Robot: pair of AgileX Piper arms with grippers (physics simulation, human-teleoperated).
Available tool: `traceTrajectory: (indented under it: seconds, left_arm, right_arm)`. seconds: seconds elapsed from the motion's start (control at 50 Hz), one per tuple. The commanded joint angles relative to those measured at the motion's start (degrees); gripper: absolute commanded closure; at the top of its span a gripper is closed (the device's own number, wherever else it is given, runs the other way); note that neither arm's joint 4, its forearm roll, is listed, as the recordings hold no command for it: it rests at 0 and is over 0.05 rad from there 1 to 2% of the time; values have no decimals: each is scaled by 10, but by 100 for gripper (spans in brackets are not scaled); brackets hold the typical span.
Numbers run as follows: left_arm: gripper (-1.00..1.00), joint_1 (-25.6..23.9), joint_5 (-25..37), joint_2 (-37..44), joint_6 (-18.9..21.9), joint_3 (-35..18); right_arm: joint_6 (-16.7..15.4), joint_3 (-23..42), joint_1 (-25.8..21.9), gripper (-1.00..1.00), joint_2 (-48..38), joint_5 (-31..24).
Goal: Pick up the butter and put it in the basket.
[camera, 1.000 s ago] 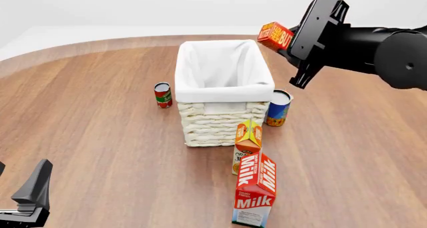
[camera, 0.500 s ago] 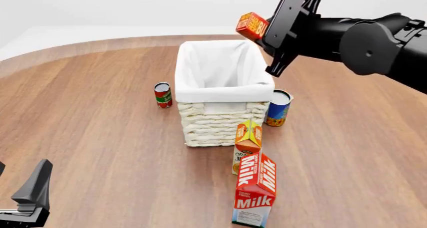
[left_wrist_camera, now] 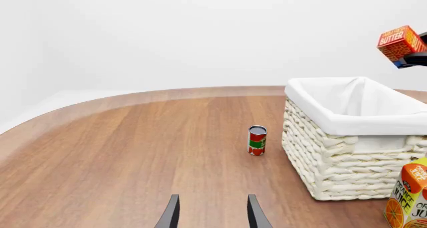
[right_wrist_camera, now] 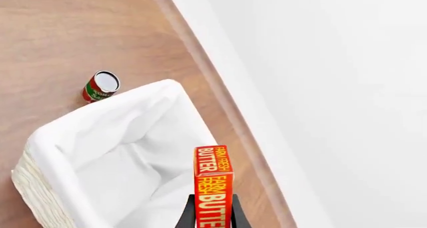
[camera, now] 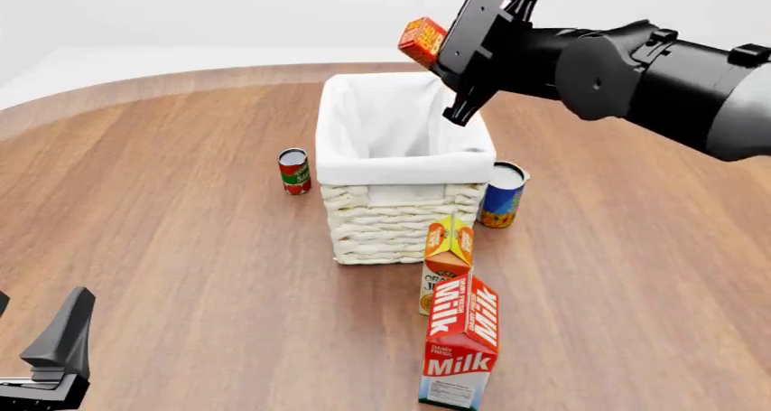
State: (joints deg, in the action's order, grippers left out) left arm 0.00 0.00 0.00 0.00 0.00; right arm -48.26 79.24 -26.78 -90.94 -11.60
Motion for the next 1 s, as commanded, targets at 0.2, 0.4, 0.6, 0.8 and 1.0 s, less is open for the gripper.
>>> traceTrajectory:
  seconds: [0.2, 0.4, 0.6, 0.8, 1.0]
  left_arm:
    - [-100, 0, 0, 0, 0, 0]
    - [-100, 0, 0, 0, 0, 0]
    - [-100, 0, 0, 0, 0, 0]
    - [-100, 0, 0, 0, 0, 0]
    - [-100, 0, 0, 0, 0, 0]
  right_arm:
    - [43, 45, -7, 100, -31, 15]
    - [48, 44, -1, 100, -51, 14]
    - [54, 51, 5, 100, -64, 23]
    - [62, 63, -2, 100, -80, 25]
    - [68, 77, -2, 100, -98, 27]
